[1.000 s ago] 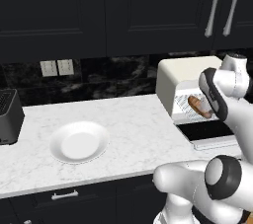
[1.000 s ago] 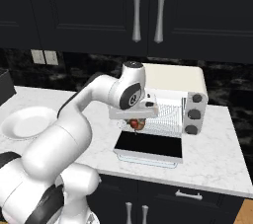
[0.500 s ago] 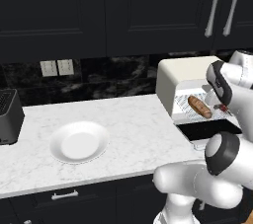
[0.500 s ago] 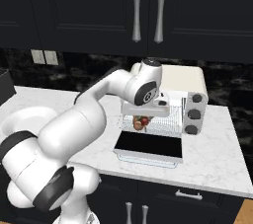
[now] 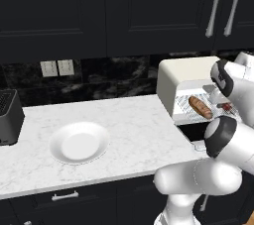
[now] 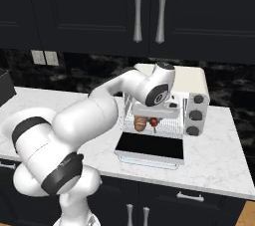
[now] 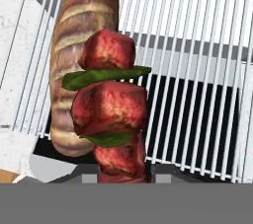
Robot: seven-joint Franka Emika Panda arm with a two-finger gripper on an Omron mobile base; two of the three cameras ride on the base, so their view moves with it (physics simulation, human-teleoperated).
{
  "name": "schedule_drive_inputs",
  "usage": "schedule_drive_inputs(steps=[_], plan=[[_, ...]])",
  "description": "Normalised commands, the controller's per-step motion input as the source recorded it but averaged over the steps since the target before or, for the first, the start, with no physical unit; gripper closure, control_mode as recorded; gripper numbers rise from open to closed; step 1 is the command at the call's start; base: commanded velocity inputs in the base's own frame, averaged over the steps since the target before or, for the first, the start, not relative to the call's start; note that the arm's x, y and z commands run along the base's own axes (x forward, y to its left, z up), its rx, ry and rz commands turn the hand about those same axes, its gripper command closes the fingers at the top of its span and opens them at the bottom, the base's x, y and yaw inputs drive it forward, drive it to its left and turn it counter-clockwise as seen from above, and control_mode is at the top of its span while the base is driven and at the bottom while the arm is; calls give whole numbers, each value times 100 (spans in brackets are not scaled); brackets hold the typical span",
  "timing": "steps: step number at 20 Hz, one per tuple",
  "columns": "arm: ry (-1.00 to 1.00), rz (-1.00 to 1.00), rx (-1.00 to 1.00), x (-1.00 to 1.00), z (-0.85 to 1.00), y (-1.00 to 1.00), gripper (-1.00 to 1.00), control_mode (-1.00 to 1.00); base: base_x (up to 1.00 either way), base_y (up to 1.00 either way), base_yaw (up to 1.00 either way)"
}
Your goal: Pick up the kebab skewer and baguette bread, and place them inside the toaster oven. Close the toaster oven door and start by setting the timer.
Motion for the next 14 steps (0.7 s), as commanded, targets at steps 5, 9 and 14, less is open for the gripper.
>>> schedule_drive_inputs(steps=[5, 9, 14], plan=[[0, 0, 0, 21, -11, -12, 100, -100, 0, 0, 0], [0, -2, 0, 12, -29, -7, 100, -100, 0, 0, 0], [-1, -2, 0, 22, -23, -4, 100, -100, 0, 0, 0]])
